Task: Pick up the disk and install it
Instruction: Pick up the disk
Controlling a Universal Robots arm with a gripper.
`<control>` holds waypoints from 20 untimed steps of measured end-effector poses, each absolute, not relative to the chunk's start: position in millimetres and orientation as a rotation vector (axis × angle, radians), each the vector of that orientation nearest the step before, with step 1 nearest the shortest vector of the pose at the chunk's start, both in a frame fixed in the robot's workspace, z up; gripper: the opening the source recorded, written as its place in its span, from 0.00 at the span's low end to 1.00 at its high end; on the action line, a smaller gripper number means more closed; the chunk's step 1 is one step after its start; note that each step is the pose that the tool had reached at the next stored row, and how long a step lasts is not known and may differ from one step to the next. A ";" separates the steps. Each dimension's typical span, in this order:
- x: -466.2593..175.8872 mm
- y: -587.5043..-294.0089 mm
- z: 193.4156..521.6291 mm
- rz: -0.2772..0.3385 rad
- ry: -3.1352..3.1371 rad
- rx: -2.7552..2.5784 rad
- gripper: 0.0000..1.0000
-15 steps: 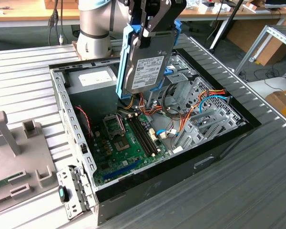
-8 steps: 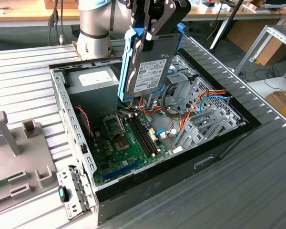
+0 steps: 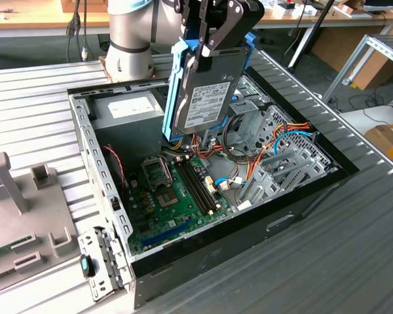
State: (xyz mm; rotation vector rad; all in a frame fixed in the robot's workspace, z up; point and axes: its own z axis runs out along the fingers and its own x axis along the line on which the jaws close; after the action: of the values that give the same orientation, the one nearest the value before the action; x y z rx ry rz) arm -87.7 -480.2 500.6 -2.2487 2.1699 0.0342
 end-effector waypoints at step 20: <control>-45.8 -480.3 500.5 0.034 2.170 -2.249 0.36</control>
State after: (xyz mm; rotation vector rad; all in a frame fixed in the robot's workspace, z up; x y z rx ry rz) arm -45.8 -480.3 500.5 -2.2487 2.1697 0.0343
